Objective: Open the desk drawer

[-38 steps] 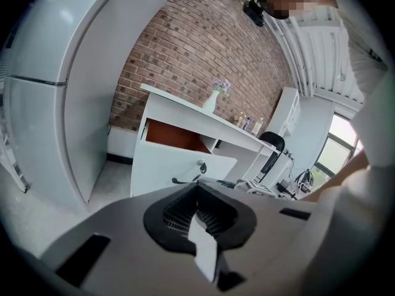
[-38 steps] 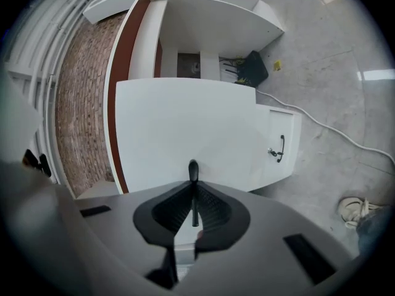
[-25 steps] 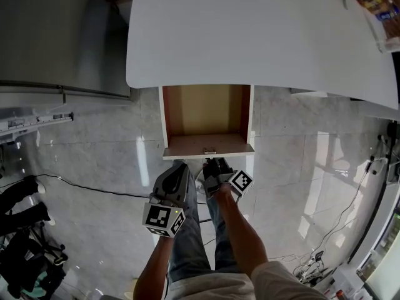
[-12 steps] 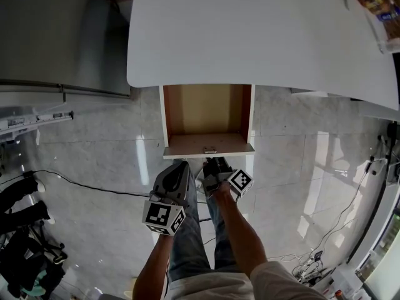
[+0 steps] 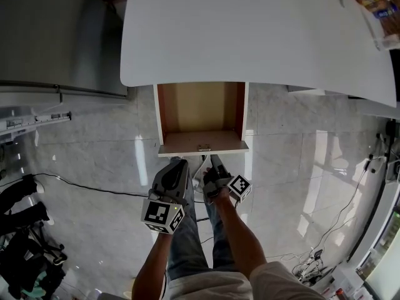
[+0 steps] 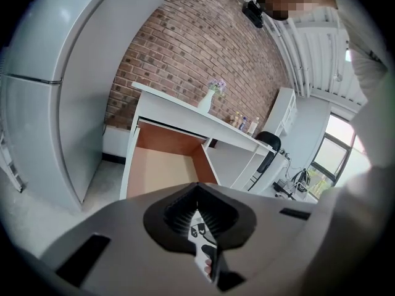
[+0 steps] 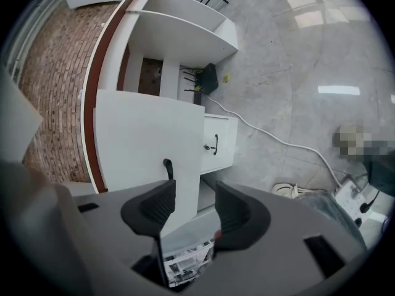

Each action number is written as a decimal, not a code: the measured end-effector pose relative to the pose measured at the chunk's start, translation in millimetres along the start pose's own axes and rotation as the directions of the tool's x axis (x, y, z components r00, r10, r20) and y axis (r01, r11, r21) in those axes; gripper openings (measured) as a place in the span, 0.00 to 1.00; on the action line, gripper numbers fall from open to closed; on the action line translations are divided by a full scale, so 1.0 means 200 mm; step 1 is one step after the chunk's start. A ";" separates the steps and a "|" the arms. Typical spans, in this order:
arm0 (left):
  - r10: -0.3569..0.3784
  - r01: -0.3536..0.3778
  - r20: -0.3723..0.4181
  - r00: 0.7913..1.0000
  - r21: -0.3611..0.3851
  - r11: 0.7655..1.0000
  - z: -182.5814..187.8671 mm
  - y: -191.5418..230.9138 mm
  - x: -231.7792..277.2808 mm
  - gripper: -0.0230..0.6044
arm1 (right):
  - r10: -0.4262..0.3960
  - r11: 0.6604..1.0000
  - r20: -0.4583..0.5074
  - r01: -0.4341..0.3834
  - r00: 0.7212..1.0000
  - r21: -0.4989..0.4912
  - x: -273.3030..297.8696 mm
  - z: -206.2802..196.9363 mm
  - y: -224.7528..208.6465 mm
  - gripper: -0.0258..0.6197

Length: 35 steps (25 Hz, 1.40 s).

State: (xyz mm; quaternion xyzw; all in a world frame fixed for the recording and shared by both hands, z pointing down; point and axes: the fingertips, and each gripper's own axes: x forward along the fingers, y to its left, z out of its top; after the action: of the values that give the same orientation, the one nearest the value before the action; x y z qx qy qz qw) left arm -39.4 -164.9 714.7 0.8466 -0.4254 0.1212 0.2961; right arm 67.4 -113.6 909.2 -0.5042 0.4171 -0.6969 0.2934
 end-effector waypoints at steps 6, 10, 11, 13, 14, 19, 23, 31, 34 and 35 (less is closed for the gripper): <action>-0.019 0.019 0.000 1.000 0.024 1.000 0.02 -0.09 0.02 0.06 | 0.035 0.999 -0.001 -0.035 0.999 0.008 -0.09 0.01 0.06 0.27; -0.035 0.034 0.018 0.999 0.050 0.998 0.09 -0.20 0.02 0.06 | 0.097 0.995 0.005 -0.097 0.995 -0.010 -0.19 0.04 0.22 0.07; -0.041 0.040 0.024 0.999 0.060 0.997 0.11 -0.24 0.02 0.06 | 0.110 0.994 0.007 -0.109 0.994 -0.012 -0.22 0.06 0.26 0.07; -0.048 0.045 0.035 0.998 0.082 0.996 0.16 -0.31 0.01 0.06 | 0.133 0.991 0.013 -0.133 0.991 -0.020 -0.27 0.10 0.33 0.07; -0.045 0.042 0.037 0.998 0.089 0.995 0.18 -0.33 0.00 0.06 | 0.140 0.990 0.015 -0.139 0.990 -0.025 -0.30 0.12 0.37 0.07; -0.027 0.024 0.034 0.999 0.104 0.994 0.25 -0.42 -0.07 0.06 | 0.170 0.977 -0.012 -0.170 0.985 -0.125 -0.44 0.19 0.61 0.07; -0.034 0.027 0.045 0.998 0.138 0.990 0.40 -0.51 -0.12 0.06 | 0.094 0.906 -0.076 -0.117 0.993 -0.407 -0.54 0.22 0.84 0.07; -0.037 0.015 0.104 0.994 0.202 0.979 0.70 -0.63 -0.24 0.06 | -0.009 0.206 -0.068 -0.065 0.998 -0.976 -0.70 0.09 1.39 0.07; -0.041 0.011 0.131 0.991 0.223 0.975 0.81 -0.71 -0.31 0.06 | 0.037 -0.068 -0.057 -0.054 0.998 -0.996 -0.82 0.00 1.61 0.07; -0.044 0.010 0.141 0.989 0.232 0.973 0.85 -0.74 -0.34 0.06 | 0.054 -0.149 -0.063 -0.054 0.997 -0.987 -0.87 -0.03 1.67 0.07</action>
State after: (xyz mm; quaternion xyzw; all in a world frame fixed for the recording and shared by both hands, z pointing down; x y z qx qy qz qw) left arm 29.2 -154.9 489.4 0.8875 -0.4173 0.1037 0.1655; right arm 113.2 -128.5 535.4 -0.5335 0.8205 -0.1268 -0.1614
